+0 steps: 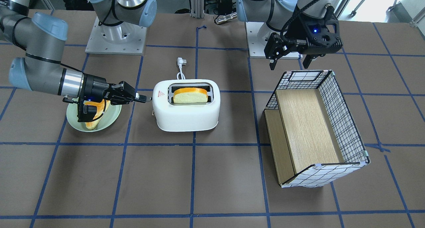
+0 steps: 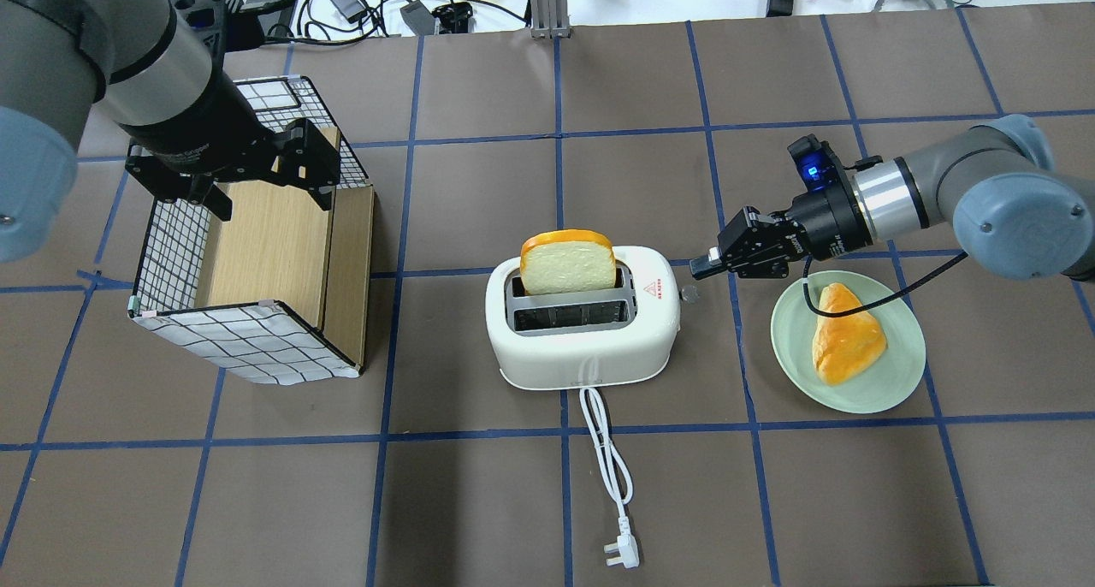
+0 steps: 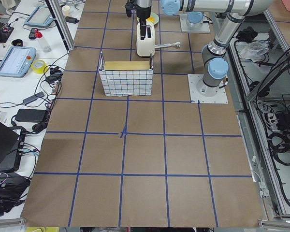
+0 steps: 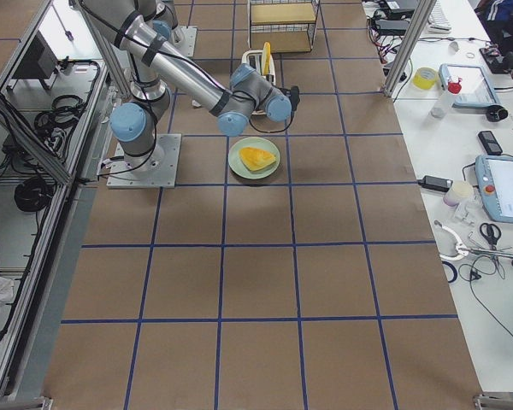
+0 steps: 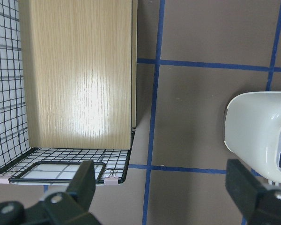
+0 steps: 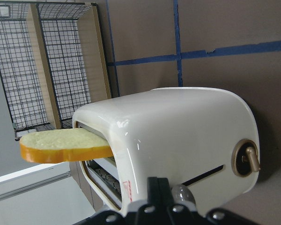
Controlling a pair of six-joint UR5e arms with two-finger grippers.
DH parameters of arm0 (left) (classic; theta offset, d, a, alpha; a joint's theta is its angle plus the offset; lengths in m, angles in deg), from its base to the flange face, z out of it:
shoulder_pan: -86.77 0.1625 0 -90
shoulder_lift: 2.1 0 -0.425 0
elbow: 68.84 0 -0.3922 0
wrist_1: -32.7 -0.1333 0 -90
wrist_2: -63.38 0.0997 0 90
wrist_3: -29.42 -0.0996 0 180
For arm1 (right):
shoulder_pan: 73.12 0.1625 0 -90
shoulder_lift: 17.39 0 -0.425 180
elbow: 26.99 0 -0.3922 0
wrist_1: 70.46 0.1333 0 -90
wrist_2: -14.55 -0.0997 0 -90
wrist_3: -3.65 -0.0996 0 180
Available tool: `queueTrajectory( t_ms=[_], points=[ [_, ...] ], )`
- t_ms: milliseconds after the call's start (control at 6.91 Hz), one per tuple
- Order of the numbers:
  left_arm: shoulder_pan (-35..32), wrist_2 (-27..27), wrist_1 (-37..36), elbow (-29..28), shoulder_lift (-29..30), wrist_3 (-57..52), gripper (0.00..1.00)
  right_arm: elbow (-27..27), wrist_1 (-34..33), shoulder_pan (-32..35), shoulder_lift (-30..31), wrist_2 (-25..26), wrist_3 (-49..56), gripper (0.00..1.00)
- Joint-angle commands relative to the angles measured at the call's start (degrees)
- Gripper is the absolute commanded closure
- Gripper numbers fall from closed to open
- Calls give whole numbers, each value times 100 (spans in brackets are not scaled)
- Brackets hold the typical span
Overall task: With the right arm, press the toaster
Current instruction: 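Press the toaster lever down with the right gripper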
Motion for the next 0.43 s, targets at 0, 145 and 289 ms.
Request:
queueTrajectory(
  t_ms=[0,145,289],
  points=[
    [0,0,0,0,0,0,0,35,-38,6,-7,17,1,100],
    [0,-9,0,0,0,0,0,44,-64,6,-59,26,18,100],
    [0,-9,0,0,0,0,0,79,-134,6,-68,52,1,100]
  ],
)
